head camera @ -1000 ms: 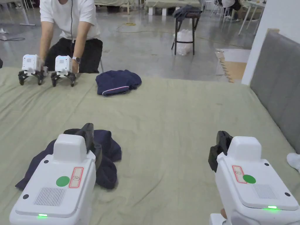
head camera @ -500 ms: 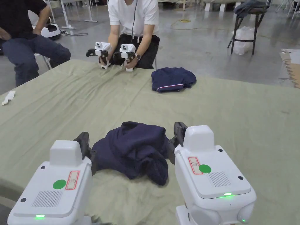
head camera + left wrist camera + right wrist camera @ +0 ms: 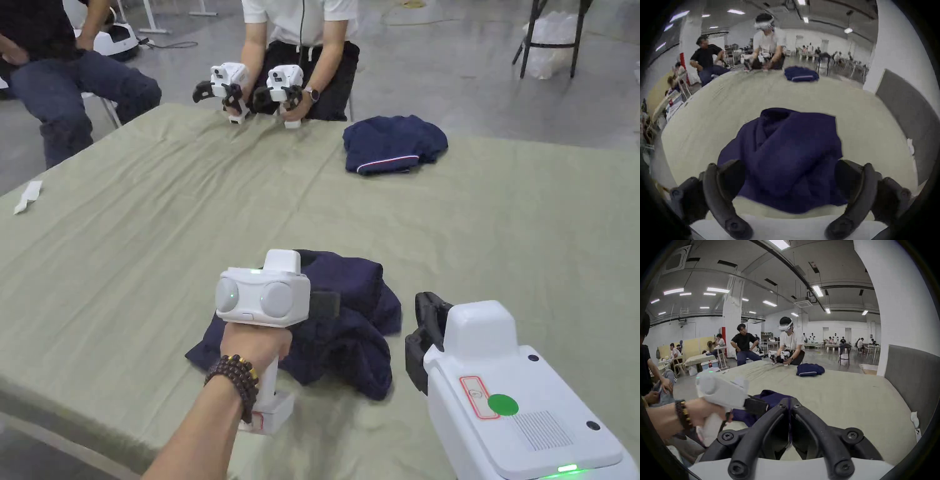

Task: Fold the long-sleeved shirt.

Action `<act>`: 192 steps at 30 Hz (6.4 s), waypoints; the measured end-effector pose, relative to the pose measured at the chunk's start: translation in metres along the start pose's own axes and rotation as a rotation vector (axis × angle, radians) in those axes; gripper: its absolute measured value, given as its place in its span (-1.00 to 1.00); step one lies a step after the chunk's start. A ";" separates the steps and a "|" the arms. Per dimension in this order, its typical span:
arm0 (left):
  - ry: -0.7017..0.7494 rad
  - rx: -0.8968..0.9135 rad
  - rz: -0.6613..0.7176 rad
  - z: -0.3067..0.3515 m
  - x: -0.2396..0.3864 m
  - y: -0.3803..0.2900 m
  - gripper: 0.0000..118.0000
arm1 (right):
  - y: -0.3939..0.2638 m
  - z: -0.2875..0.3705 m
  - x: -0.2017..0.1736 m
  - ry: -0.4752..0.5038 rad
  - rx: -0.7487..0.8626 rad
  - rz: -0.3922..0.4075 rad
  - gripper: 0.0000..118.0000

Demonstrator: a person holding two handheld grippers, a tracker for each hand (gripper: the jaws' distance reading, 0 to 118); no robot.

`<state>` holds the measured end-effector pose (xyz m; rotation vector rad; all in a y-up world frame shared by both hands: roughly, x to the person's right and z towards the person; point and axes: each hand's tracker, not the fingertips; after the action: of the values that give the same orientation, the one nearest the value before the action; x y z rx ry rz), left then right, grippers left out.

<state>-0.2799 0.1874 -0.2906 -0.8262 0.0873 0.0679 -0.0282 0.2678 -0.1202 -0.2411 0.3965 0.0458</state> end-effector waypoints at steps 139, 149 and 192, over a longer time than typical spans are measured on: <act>-0.262 0.657 0.006 0.208 0.174 0.384 -0.78 | 0.357 -0.022 0.399 -0.518 0.118 -0.048 -0.87; -0.272 0.404 0.055 0.015 0.186 0.254 -0.78 | 0.148 -0.094 0.426 -0.479 -0.140 -0.192 -0.87; -0.201 0.089 -0.067 0.161 0.088 -0.103 -0.93 | -0.057 0.141 0.263 -0.332 -0.590 -0.167 -0.94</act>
<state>-0.1742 0.2391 -0.1157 -0.7285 -0.1255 0.0825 0.2721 0.2459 -0.0834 -0.8357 0.0211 0.0364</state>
